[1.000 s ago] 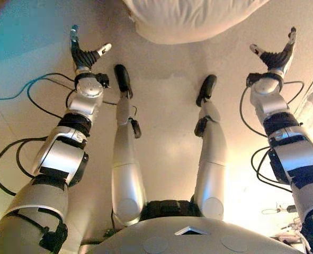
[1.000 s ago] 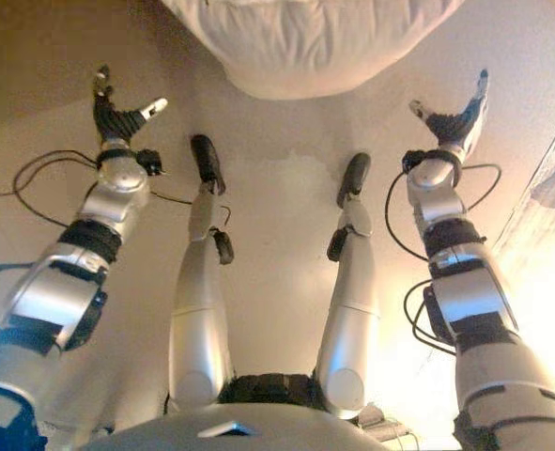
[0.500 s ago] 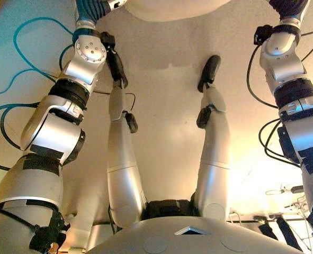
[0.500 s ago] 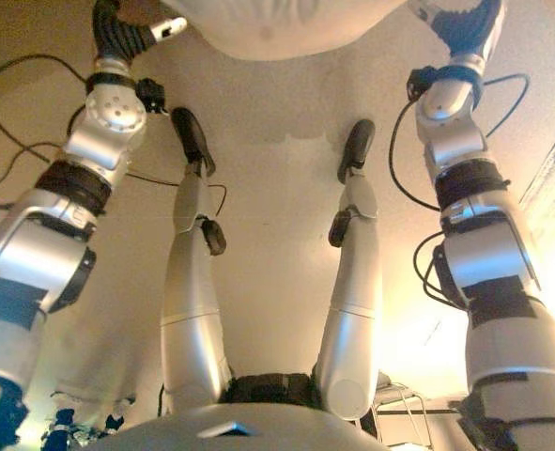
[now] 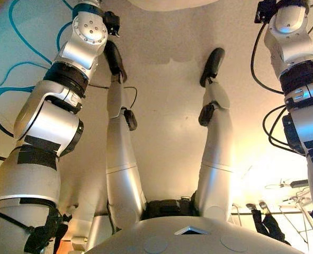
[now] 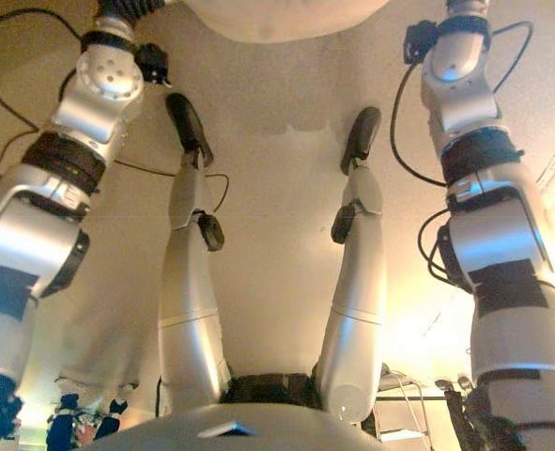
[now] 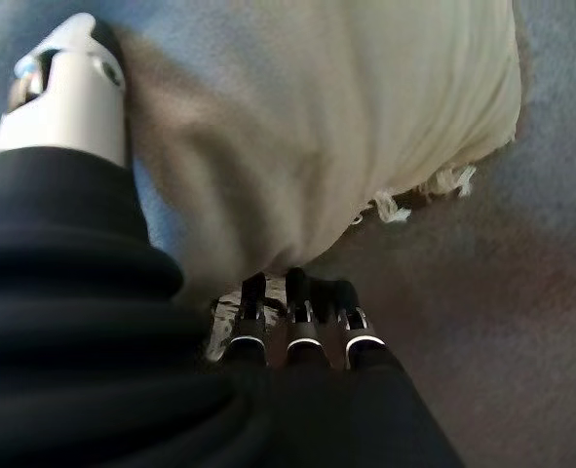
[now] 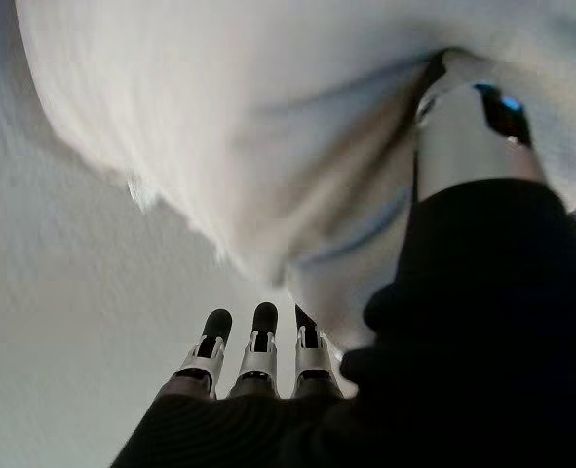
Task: Pick up the cushion and take it to the sofa
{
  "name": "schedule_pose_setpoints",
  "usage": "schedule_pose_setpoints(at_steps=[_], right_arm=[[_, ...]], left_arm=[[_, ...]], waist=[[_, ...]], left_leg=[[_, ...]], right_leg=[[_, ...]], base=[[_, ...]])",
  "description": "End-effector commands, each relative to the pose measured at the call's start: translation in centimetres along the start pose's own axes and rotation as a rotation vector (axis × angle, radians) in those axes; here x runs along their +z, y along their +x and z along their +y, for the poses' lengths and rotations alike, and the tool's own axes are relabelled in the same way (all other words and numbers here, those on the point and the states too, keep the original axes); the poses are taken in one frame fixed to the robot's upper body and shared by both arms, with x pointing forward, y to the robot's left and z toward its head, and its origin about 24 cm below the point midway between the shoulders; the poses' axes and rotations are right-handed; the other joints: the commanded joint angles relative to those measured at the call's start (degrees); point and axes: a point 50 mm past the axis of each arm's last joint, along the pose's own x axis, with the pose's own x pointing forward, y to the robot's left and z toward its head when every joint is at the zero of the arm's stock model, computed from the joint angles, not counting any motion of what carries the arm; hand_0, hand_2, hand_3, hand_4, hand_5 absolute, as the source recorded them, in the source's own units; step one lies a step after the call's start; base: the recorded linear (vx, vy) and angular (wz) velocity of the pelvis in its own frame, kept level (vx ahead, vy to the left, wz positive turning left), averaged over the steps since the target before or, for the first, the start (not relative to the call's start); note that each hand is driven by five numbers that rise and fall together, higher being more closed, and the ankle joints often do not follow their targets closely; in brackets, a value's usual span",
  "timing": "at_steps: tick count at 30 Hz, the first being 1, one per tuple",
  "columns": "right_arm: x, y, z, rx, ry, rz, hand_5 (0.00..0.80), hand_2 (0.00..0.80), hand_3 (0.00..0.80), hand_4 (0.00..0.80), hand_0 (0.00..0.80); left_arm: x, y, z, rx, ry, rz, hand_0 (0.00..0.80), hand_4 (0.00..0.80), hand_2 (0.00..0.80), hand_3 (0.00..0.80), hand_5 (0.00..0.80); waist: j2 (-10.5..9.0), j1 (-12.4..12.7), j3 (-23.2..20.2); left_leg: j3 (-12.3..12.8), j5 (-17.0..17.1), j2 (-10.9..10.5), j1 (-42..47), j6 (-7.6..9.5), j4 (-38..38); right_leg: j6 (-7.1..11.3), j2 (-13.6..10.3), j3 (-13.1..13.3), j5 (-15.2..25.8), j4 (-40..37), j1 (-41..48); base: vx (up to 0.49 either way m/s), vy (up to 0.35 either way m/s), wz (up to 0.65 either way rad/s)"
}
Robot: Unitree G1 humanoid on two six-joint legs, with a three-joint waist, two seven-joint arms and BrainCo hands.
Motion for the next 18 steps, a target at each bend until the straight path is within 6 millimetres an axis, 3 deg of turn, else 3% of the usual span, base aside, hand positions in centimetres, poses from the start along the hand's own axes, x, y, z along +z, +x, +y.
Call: schedule_pose_setpoints(at_steps=[1, 3, 4, 5, 6, 7, 8, 9, 10, 12, 13, 14, 15, 16, 18], right_arm=[[1.9, 0.2, 2.1, 0.169, 0.19, -0.049, 0.0, 0.0, 0.0, 0.0, 0.0], [1.9, 0.0, 2.9, 0.248, 0.268, -0.049, 0.0, 0.0, 0.0, 0.0, 0.0], [2.1, -0.1, 3.5, 0.284, 0.281, -0.06, 0.0, 0.0, 0.0, 0.0, 0.0], [2.0, -0.2, 4.0, 0.341, 0.272, -0.065, 0.0, 0.0, 0.0, 0.0, 0.0], [2.1, -0.3, 4.2, 0.368, 0.268, -0.064, 0.0, 0.0, 0.0, 0.0, 0.0], [2.9, -0.1, 4.4, 0.425, 0.275, -0.069, 0.0, 0.0, 0.0, 0.0, 0.0], [2.8, -0.3, 4.8, 0.465, 0.294, -0.061, 0.0, 0.0, 0.0, 0.0, 0.0], [3.0, -0.6, 5.6, 0.517, 0.334, -0.059, 0.0, 0.0, 0.0, 0.0, 0.0], [3.3, -0.6, 6.0, 0.544, 0.358, -0.064, 0.0, 0.0, 0.0, 0.0, 0.0], [3.4, -1.3, 7.7, 0.656, 0.456, -0.059, 0.0, 0.0, 0.0, 0.0, 0.0], [3.7, -1.5, 8.3, 0.7, 0.485, -0.065, 0.0, 0.0, 0.0, 0.0, 0.0], [4.1, -1.8, 8.9, 0.746, 0.493, -0.069, 0.072, 0.072, 0.072, 0.072, 0.072], [4.6, -1.8, 9.1, 0.772, 0.493, -0.076, 0.467, 0.467, 0.467, 0.467, 0.467], [4.9, -1.9, 9.3, 0.799, 0.492, -0.085, 0.8, 0.8, 0.8, 0.8, 0.8], [5.6, -2.2, 9.6, 0.844, 0.502, -0.117, 0.8, 0.8, 0.8, 0.8, 0.8]], left_arm=[[2.3, 0.4, -1.4, -0.093, -0.177, -0.05, 0.0, 0.0, 0.0, 0.0, 0.0], [1.8, 0.1, -2.2, -0.155, -0.265, -0.012, 0.0, 0.0, 0.0, 0.0, 0.0], [1.3, 0.1, -2.2, -0.07, -0.122, 0.021, 0.0, 0.0, 0.0, 0.0, 0.0], [1.5, 0.7, -1.2, -0.105, -0.148, 0.032, 0.0, 0.0, 0.0, 0.0, 0.0], [7.1, -0.6, -0.3, -0.283, -0.311, -0.562, 0.0, 0.0, 0.0, 0.0, 0.0], [8.3, -0.2, -0.4, -0.348, -0.348, -0.569, 0.0, 0.0, 0.0, 0.0, 0.0], [4.3, 1.3, -2.4, -0.312, -0.347, 0.017, 0.0, 0.0, 0.0, 0.0, 0.0], [4.8, 1.2, -2.8, -0.405, -0.46, -0.003, 0.0, 0.0, 0.0, 0.0, 0.0], [4.9, 1.2, -2.9, -0.422, -0.439, -0.026, 0.0, 0.0, 0.0, 0.0, 0.0], [4.1, 0.5, -4.1, -0.526, -0.49, -0.052, 0.747, 0.747, 0.747, 0.747, 0.747], [4.0, 0.1, -4.8, -0.585, -0.506, -0.078, 0.8, 0.8, 0.8, 0.8, 0.8], [4.2, -0.4, -5.5, -0.643, -0.522, -0.097, 0.8, 0.8, 0.8, 0.8, 0.8], [4.4, -0.6, -5.8, -0.673, -0.531, -0.112, 0.8, 0.8, 0.8, 0.8, 0.8], [4.6, -0.8, -6.1, -0.706, -0.554, -0.124, 0.8, 0.8, 0.8, 0.8, 0.8], [5.1, -1.2, -6.6, -0.737, -0.601, -0.142, 0.8, 0.8, 0.8, 0.8, 0.8]], waist=[[2.84, 0.58, 0.9], [2.98, 0.63, 0.9], [3.05, 0.69, 0.9], [3.36, 0.27, 0.9], [3.5, 0.08, 0.9], [3.83, -0.18, 0.9], [3.86, -0.14, 0.9], [3.76, -0.14, 0.9], [3.61, -0.17, 0.9], [2.93, -0.06, 0.9], [2.86, 0.01, 0.9], [2.9, 0.22, 0.9], [2.95, 0.37, 0.9], [3.04, 0.46, 0.9], [3.08, 0.65, 0.9]], left_leg=[[-1.34, -8.64, 0.52, -3.9, 0.66, 5.71], [-1.45, -8.96, 0.32, -3.97, 0.59, 6.01], [-1.5, -8.92, 0.22, -4.34, 0.6, 6.07], [-1.68, -8.77, 0.11, -4.5, 0.41, 6.15], [-1.44, -8.84, 0.12, -4.29, 0.27, 6.31], [-0.82, -8.61, 0.25, -5.15, 0.15, 7.08], [-0.63, -9.3, 0.3, -4.42, 0.08, 7.19], [-0.67, -8.93, 0.23, -4.54, 0.29, 6.71], [-0.76, -8.49, 0.18, -5.1, 0.37, 6.45], [-1.21, -8.65, 0.14, -4.72, 0.29, 5.94], [-1.25, -8.44, 0.18, -4.83, 0.22, 5.82], [-1.26, -8.35, 0.16, -4.89, 0.07, 5.76], [-1.33, -7.93, 0.13, -5.48, 0.05, 5.65], [-1.38, -7.83, 0.07, -5.55, 0.0, 5.56], [-1.5, -7.67, -0.02, -5.66, 0.14, 5.42]], right_leg=[[-0.18, 2.02, 1.44, 0.18, -3.53, -1.53], [-0.07, 1.94, 1.55, -0.12, -3.25, -1.65], [-0.04, 1.92, 1.61, -0.12, -3.16, -2.03], [0.1, 2.01, 1.81, -0.18, -2.51, -2.46], [0.11, 1.96, 1.96, -0.39, -2.29, -2.45], [-0.19, 1.79, 2.23, 0.14, -2.38, -3.43], [-0.2, 1.73, 2.52, -0.32, -2.43, -2.83], [-0.11, 1.64, 2.41, -0.27, -2.56, -2.85], [-0.08, 1.66, 2.32, 0.04, -2.63, -3.31], [0.07, 1.53, 1.73, -0.17, -3.02, -2.54], [0.19, 1.55, 1.64, 0.11, -3.2, -2.53], [0.28, 1.44, 1.5, 0.34, -3.51, -2.41], [0.24, 1.46, 1.49, 0.81, -3.71, -2.9], [0.27, 1.45, 1.5, 1.02, -3.96, -2.88], [0.26, 1.29, 1.42, 1.23, -4.13, -2.88]], base=[[0.0, 0.0, 0.0], [0.0, 0.0, 0.0], [-0.005, 0.06, 0.0], [0.003, 0.08, 0.01], [-0.029, 0.113, 0.05], [-0.009, 0.068, 0.1], [-0.033, 0.041, 0.12], [-0.019, 0.001, 0.08], [-0.04, -0.01, 0.03], [0.002, -0.017, 0.0], [0.0, 0.0, 0.0], [0.0, 0.0, 0.0], [0.0, 0.0, 0.0], [0.0, 0.0, 0.0], [0.0, 0.0, 0.0]])
